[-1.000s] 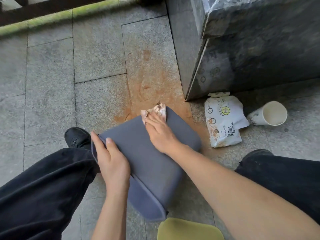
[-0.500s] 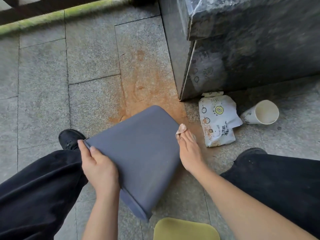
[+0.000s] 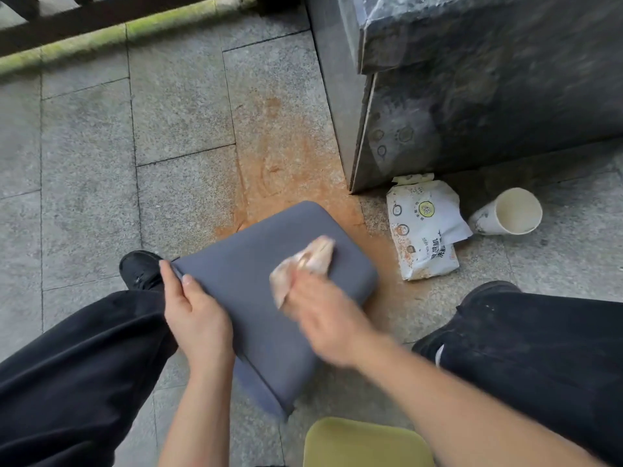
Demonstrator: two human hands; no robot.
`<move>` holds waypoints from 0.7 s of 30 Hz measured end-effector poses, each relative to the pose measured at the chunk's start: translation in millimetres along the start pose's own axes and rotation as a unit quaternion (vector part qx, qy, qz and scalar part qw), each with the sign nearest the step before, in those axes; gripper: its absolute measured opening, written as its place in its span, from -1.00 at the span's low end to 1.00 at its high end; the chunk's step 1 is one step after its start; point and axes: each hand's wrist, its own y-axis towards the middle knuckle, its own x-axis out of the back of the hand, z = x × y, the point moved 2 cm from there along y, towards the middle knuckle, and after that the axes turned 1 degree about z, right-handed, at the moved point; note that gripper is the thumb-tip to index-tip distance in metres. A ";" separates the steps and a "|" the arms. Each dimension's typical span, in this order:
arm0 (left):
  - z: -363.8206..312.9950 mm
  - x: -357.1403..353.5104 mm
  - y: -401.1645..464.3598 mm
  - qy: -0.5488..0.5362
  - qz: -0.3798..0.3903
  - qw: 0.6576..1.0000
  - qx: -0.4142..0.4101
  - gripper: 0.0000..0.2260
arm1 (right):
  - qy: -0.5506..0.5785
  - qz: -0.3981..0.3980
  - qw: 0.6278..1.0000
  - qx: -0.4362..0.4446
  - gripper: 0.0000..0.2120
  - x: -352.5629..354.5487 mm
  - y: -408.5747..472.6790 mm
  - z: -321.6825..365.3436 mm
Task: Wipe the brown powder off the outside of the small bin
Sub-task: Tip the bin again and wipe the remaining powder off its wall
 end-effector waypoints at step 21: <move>21.5 -5.0 -29.2 -0.063 -0.102 0.990 0.081 -0.56 | 0.068 -0.118 0.978 -0.159 -0.45 -4.1 -40.8 7.7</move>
